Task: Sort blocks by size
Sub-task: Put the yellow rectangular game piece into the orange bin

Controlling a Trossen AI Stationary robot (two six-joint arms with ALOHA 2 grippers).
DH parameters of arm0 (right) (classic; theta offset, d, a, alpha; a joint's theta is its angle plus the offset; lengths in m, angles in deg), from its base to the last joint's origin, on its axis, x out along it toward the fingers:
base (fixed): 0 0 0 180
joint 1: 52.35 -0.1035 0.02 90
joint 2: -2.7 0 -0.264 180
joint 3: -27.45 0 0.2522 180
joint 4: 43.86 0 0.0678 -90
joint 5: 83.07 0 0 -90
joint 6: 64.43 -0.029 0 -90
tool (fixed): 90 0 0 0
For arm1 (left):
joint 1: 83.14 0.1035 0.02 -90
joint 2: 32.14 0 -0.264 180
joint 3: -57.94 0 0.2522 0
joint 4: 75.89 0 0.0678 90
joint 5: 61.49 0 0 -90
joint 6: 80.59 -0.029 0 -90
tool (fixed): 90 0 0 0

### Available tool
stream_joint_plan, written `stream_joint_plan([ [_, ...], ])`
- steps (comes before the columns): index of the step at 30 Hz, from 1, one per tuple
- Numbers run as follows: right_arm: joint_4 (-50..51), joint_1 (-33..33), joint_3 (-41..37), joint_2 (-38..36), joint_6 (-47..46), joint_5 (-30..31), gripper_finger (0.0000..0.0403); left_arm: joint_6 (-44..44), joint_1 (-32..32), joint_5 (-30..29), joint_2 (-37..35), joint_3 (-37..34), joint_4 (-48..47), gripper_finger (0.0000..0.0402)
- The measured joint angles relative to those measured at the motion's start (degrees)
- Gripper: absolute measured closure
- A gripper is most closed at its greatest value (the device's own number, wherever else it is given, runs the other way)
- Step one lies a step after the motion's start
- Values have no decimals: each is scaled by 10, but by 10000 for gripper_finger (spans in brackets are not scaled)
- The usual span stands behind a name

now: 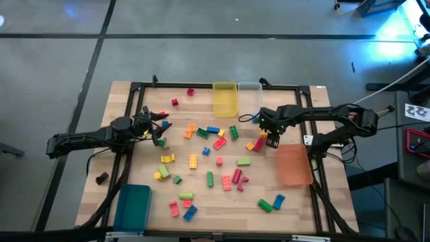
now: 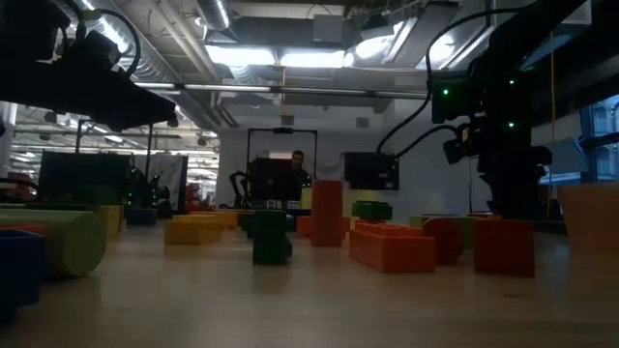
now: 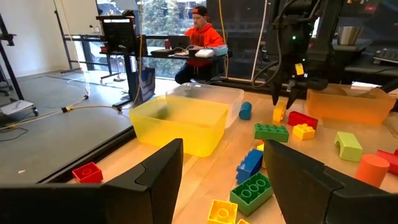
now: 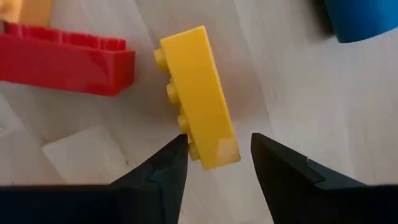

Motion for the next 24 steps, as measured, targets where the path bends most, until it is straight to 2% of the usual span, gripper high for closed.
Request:
stream_joint_plan([
  [6,0,0,2,-1,4,-3,308,0,0,0,0,0,0,192],
  [16,4,0,2,-1,14,-3,304,0,0,0,0,0,0,192],
  [19,43,0,20,1,14,-3,304,0,0,0,0,0,0,192],
  [24,143,0,91,0,14,-3,305,0,0,0,0,0,0,192],
])
